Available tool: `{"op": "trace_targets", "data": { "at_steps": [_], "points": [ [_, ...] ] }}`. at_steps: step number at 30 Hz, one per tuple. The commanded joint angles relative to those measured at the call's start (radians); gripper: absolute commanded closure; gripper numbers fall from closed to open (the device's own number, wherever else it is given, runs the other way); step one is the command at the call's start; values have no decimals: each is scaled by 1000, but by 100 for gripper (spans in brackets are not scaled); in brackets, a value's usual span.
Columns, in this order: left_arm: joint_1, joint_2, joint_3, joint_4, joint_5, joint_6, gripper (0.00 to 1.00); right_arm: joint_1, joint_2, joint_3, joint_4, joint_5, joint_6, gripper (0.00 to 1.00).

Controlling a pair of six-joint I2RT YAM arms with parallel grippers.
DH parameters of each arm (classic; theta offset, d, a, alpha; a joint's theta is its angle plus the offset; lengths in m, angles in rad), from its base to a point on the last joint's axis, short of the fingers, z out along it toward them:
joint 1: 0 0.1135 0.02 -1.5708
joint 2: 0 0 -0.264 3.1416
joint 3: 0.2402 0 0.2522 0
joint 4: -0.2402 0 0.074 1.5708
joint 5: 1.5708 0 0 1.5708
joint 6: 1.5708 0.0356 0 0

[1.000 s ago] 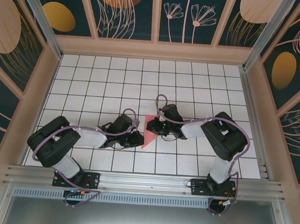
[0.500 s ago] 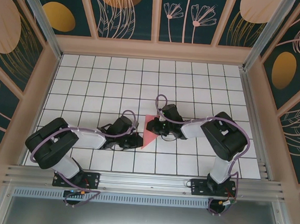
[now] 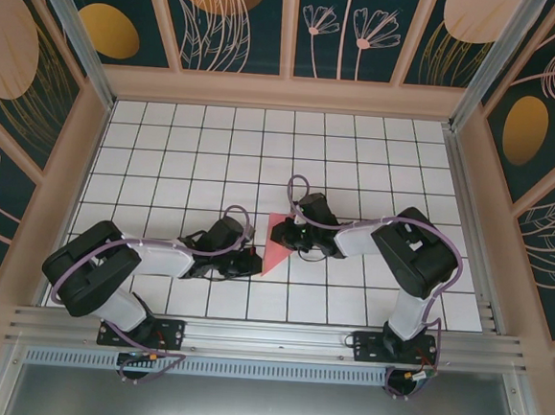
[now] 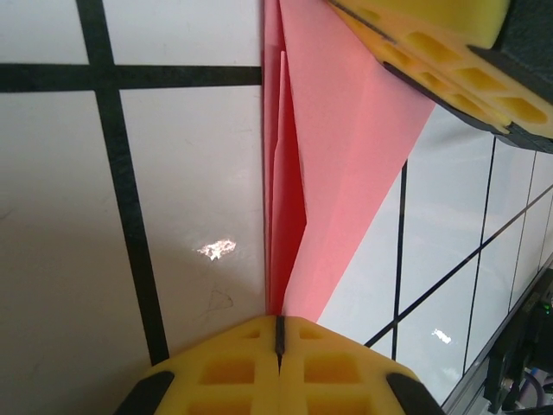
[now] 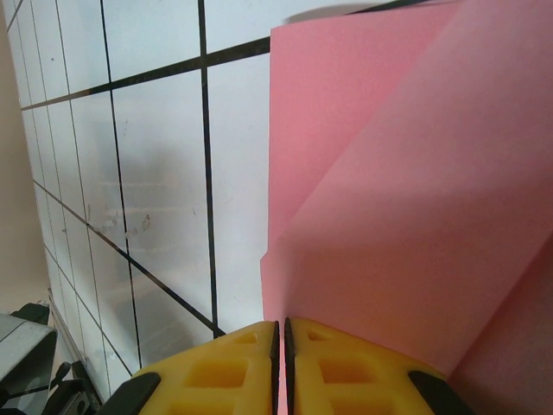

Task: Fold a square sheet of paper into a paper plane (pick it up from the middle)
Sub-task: Fourth fold the wing at the center of the table.

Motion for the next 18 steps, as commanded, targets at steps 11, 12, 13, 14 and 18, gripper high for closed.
{"op": "trace_targets", "data": {
  "at_steps": [11, 12, 13, 14, 18],
  "points": [
    [-47, -67, -46, -204, -27, -29, 93, 18, 82, -13, -168, 102, -18, 87],
    [-47, -93, -39, -212, -25, -26, 91, 18, 81, -14, -170, 102, -20, 87],
    [-48, -116, -33, -220, -26, -22, 90, 17, 82, -13, -172, 104, -19, 87],
    [-47, -153, -23, -230, -29, -18, 89, 17, 82, -11, -171, 104, -20, 87],
    [-47, -265, 21, -238, -102, -27, 90, 19, 81, -14, -166, 103, -17, 87]
  ]
}}
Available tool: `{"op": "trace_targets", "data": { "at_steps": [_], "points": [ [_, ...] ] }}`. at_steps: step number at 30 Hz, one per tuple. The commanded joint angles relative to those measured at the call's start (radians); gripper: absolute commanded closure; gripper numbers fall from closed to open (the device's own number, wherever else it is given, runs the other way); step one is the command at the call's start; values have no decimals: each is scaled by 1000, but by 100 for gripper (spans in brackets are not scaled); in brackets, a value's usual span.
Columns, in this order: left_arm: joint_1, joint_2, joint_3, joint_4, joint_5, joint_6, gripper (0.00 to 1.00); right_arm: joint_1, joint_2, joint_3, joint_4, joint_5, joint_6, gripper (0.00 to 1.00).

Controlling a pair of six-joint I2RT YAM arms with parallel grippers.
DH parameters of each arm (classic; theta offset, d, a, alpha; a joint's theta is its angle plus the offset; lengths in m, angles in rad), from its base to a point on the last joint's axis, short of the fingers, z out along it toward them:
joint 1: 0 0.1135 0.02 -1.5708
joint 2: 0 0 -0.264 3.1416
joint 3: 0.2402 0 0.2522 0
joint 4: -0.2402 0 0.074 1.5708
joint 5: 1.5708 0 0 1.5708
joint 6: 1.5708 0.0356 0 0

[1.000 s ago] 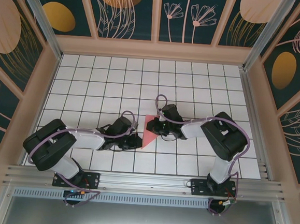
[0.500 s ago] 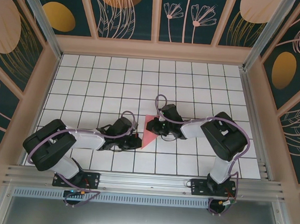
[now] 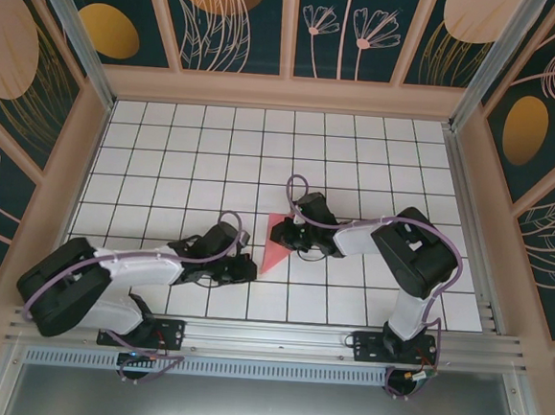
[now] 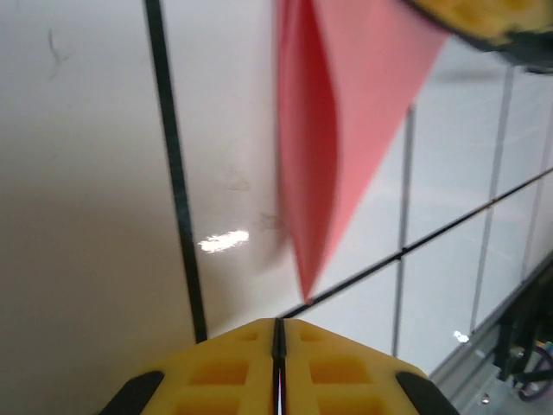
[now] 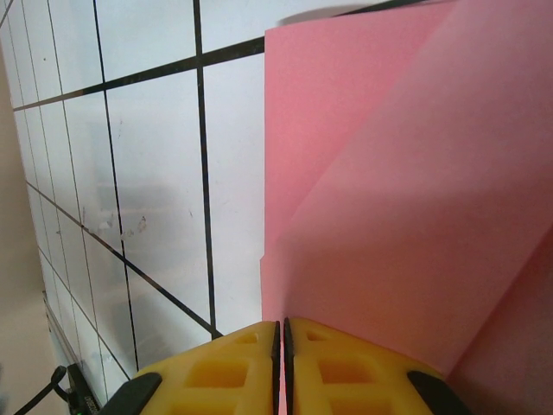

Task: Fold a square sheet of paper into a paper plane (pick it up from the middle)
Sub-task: Fourth fold the wing at the center of the table.

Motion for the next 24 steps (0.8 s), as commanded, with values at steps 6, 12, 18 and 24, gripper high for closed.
{"op": "trace_targets", "data": {
  "at_steps": [6, 12, 18, 24],
  "points": [
    [10, -34, 72, 165, -39, -45, 93, 15, 79, -26, -145, 93, -17, 87],
    [20, 141, 95, 297, -13, -53, 93, 15, 83, -25, -149, 93, -20, 87],
    [21, 243, 70, 288, -29, -52, 93, 15, 93, -26, -145, 88, -21, 87],
    [20, 279, 2, 253, 23, -55, 93, 14, 88, -25, -157, 98, -25, 87]
  ]
}}
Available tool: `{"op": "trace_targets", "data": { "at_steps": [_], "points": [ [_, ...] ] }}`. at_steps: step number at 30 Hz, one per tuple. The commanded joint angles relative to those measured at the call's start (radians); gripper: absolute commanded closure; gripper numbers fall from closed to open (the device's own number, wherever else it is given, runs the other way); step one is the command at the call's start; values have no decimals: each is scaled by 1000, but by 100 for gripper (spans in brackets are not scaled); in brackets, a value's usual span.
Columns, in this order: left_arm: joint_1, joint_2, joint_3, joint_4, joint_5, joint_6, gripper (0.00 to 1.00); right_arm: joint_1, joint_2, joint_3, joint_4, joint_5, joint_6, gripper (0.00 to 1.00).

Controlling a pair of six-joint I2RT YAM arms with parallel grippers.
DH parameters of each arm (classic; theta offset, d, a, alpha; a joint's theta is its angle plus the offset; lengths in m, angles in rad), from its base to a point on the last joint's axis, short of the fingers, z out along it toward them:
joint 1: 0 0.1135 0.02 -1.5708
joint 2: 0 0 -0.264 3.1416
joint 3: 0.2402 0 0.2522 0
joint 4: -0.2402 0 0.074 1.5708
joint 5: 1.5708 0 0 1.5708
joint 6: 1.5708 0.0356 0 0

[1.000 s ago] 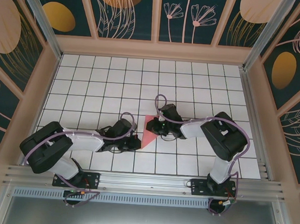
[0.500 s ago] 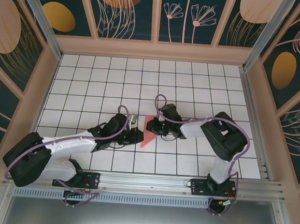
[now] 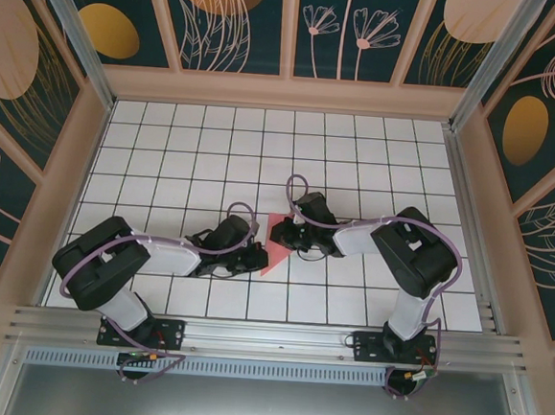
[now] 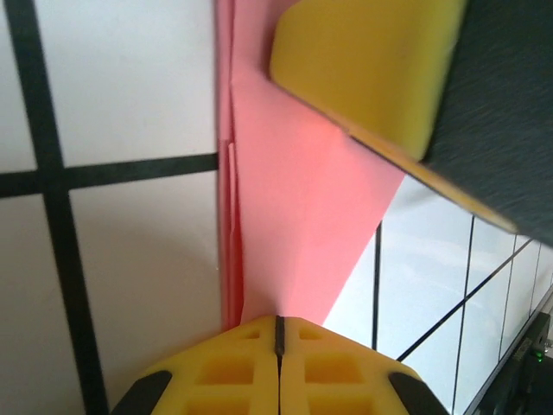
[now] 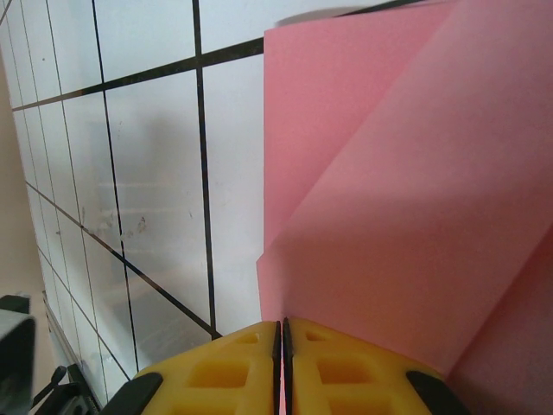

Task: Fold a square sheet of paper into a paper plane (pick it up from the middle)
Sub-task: Fourth fold the wing at the center of the table.

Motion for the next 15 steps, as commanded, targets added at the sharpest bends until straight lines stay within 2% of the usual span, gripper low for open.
{"op": "trace_targets", "data": {
  "at_steps": [1, 5, 11, 15],
  "points": [
    [4, 20, -61, -28, 51, -11, 93, 13, 86, -29, -153, 98, -25, 87],
    [0, 17, -86, -91, 73, 17, 93, 14, 89, -27, -157, 100, -25, 87],
    [-17, -10, -110, -67, 163, 40, 91, 14, 92, -22, -164, 102, -25, 87],
    [-17, -35, -106, -145, 145, 63, 91, 13, 94, -21, -171, 105, -26, 87]
  ]
}}
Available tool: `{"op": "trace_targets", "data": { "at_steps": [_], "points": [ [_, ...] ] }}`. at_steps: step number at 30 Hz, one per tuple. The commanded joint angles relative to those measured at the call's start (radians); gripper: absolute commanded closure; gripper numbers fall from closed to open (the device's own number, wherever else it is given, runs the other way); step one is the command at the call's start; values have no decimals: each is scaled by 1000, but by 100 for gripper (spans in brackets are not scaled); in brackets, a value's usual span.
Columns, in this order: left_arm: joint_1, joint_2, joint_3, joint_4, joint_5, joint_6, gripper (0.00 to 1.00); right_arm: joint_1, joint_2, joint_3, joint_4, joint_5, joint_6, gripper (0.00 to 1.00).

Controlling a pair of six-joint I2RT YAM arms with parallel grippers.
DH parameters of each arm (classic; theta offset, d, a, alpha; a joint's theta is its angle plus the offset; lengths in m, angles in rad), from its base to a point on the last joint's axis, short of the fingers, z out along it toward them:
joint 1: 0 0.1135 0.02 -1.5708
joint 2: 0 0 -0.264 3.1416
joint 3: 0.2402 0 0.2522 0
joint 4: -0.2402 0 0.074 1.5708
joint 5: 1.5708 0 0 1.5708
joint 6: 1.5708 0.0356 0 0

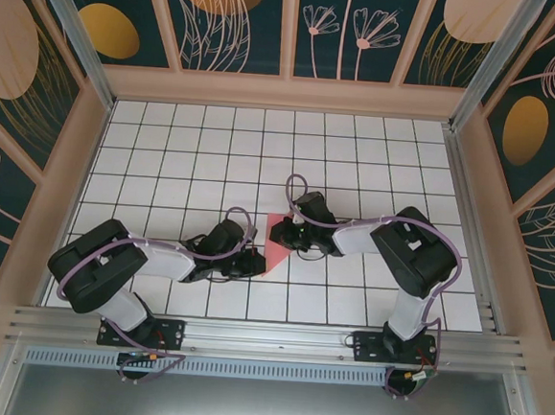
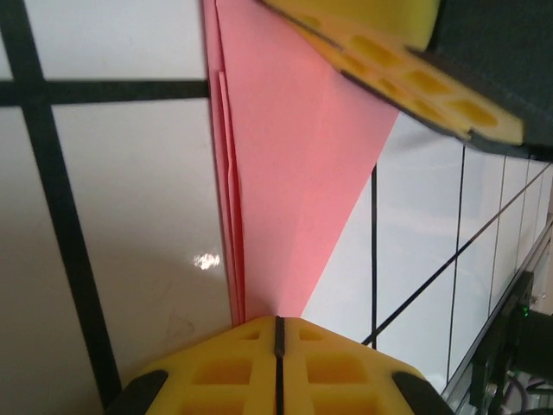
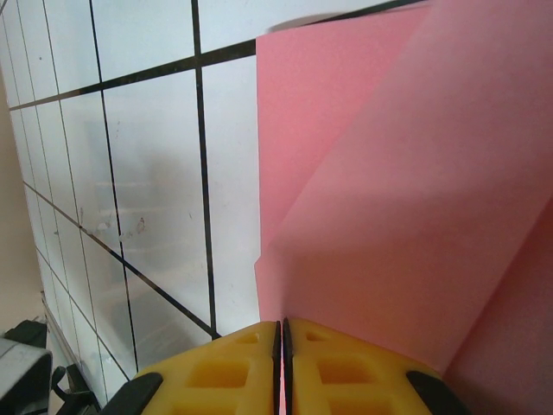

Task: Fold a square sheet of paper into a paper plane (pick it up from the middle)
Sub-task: Fourth fold the wing at the center of the table.

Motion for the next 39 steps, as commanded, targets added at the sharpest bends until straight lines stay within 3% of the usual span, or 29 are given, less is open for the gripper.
{"op": "trace_targets", "data": {
  "at_steps": [1, 9, 16, 22, 27, 39],
  "points": [
    [-22, -9, -41, -211, 62, 32, 91, 11, 88, -30, -159, 107, -24, 87],
    [-23, -101, -65, -292, 53, 31, 91, 12, 88, -29, -161, 110, -25, 87],
    [-21, -314, 28, -327, -79, 13, 89, 11, 88, -29, -156, 108, -21, 87],
    [-15, -180, 137, -225, -136, 25, 87, 13, 88, -30, -157, 107, -22, 87],
    [-16, -24, 165, -104, -106, -5, 88, 12, 84, -31, -153, 104, -22, 87],
    [-16, 67, 58, -218, -155, -17, 93, 7, 39, -26, -139, 92, -37, 86]
  ]
}}
